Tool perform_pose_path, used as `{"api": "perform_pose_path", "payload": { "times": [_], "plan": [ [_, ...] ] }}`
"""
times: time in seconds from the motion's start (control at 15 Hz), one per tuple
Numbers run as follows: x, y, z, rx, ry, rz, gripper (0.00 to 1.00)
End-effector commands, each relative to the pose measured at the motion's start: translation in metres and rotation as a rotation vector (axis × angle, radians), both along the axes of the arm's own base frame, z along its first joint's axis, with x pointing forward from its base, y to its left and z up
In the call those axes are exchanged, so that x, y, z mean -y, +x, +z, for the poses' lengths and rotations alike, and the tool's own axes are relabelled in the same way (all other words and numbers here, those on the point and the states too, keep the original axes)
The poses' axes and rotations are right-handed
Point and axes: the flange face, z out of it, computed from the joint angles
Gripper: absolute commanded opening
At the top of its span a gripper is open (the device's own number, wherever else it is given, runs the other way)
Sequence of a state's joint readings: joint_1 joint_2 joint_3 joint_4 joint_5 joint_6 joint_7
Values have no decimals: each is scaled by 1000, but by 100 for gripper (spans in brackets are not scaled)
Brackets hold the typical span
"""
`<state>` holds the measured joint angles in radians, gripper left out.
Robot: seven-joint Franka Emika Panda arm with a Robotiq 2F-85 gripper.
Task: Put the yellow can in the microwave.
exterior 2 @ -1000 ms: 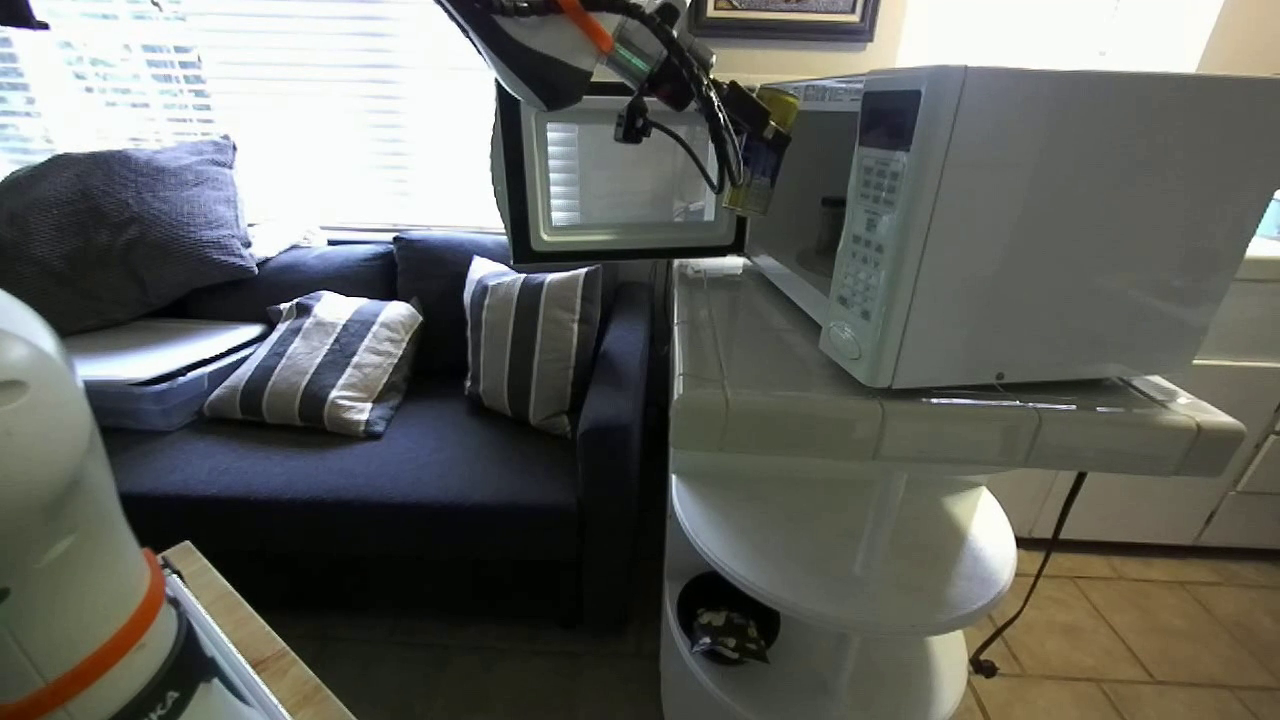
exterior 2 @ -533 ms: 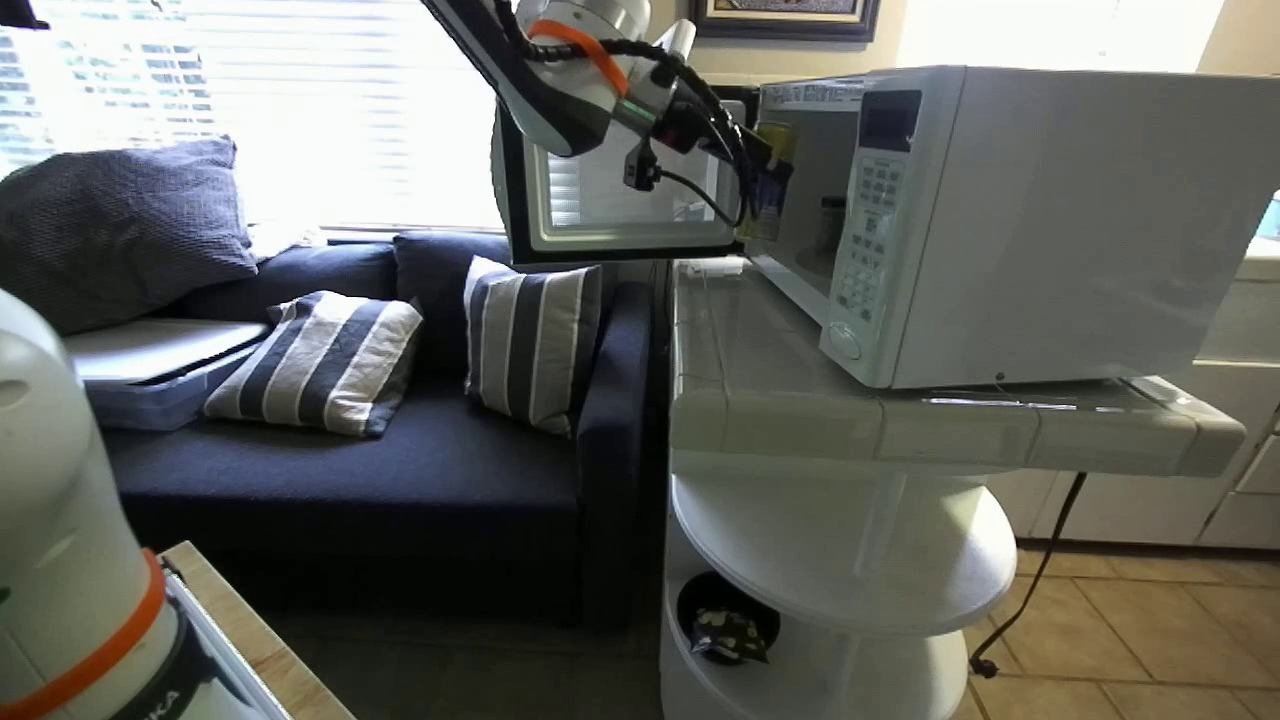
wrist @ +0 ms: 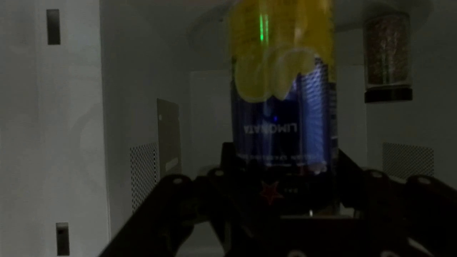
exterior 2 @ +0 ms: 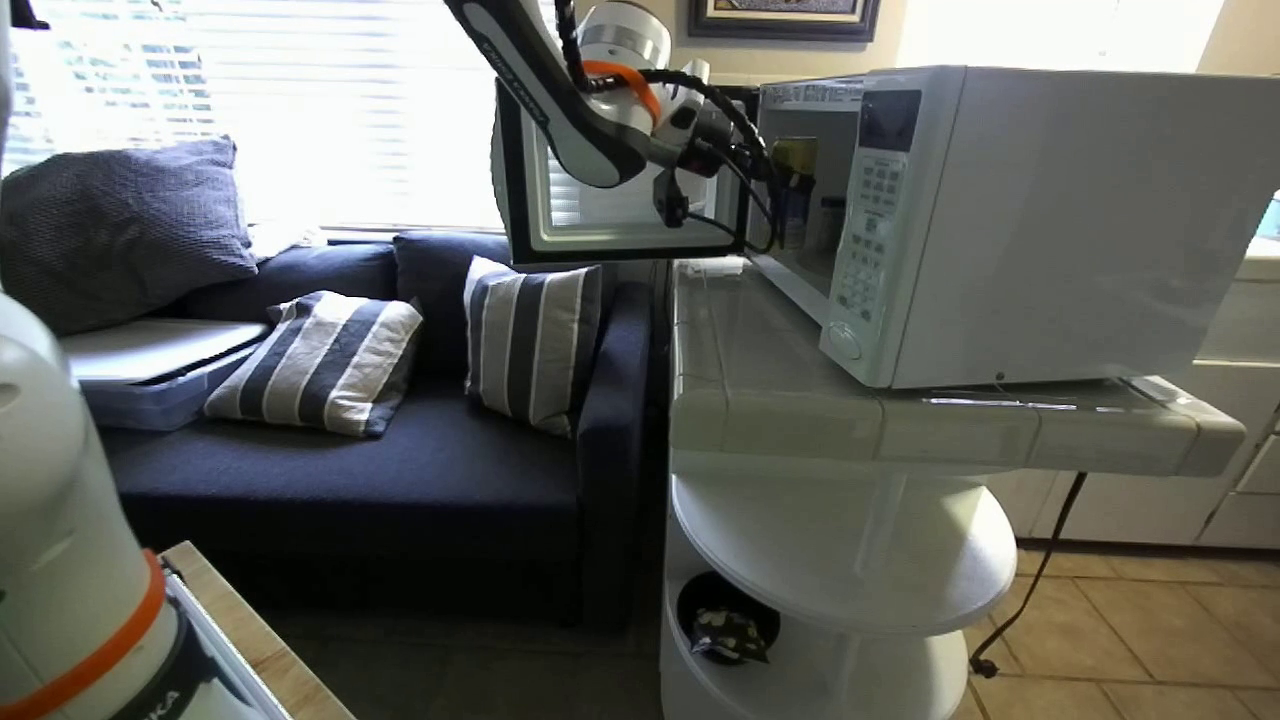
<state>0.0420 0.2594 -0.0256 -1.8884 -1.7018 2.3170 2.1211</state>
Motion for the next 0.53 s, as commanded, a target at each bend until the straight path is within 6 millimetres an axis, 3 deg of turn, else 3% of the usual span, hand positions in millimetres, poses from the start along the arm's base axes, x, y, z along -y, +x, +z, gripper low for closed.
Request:
{"api": "perform_pose_path", "payload": {
  "times": [0.0, 0.47],
  "plan": [
    [10, 21, 0, 76, -17, -28, 38],
    [26, 50, -8, 149, -25, -107, 38]
  ]
}}
